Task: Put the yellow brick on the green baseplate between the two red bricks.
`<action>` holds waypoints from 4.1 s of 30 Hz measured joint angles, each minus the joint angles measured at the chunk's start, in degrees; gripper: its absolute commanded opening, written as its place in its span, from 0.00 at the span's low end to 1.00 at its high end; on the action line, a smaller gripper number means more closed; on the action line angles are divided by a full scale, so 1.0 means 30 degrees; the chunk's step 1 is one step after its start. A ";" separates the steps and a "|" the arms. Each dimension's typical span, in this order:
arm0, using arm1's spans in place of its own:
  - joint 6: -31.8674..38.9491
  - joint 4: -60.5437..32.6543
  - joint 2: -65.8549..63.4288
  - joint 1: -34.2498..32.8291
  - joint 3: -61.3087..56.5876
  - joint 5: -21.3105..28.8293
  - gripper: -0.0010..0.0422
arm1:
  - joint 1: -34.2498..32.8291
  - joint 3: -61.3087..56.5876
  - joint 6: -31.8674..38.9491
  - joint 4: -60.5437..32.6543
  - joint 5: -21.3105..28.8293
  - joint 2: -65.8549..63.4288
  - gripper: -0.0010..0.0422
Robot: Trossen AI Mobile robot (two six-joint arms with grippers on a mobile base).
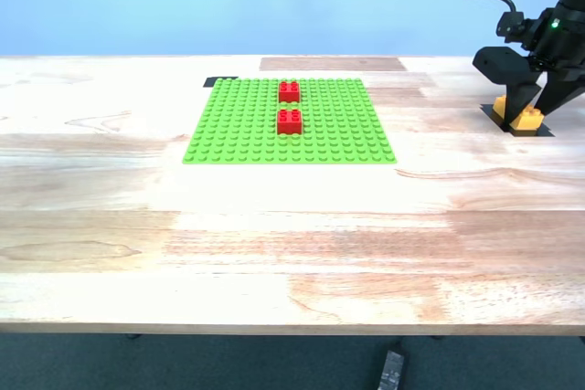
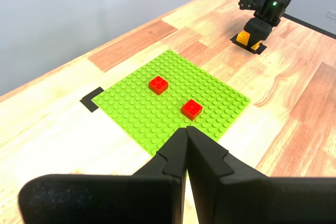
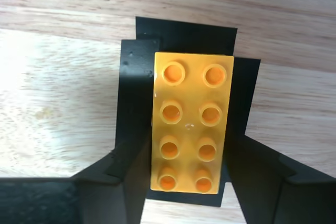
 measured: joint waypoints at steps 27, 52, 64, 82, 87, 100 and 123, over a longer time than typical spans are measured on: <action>0.0000 -0.0007 0.0080 -0.0124 -0.0175 0.0000 0.02 | 0.3650 0.2441 -0.6994 -0.1457 -0.1610 -0.6411 0.20; 0.0000 0.0044 0.0007 -0.0124 -0.0204 0.0000 0.02 | 1.2451 1.4127 -1.2502 -0.6586 -0.0532 0.4503 0.20; 0.0000 0.0109 0.0015 -0.0117 -0.0204 0.0000 0.02 | 1.3376 1.4957 -1.4171 -0.6550 0.0321 0.7657 0.20; 0.0459 0.0146 0.0044 -0.0117 -0.0204 -0.0007 0.02 | 1.3624 1.3835 -1.4826 -0.5268 -0.0678 0.7759 0.20; 0.0481 0.0146 0.0044 -0.0117 -0.0204 -0.0007 0.02 | 1.3697 1.3551 -1.4979 -0.4947 -0.0721 0.7759 0.20; 0.0495 -0.0066 0.0015 -0.0117 -0.0204 -0.0007 0.02 | 1.3682 1.2546 -1.4972 -0.3679 -0.0692 0.7723 0.20; 0.0503 0.0066 -0.0029 -0.0117 -0.0204 -0.0007 0.02 | 1.3661 1.2203 -1.4673 -0.2994 -0.0736 0.7650 0.36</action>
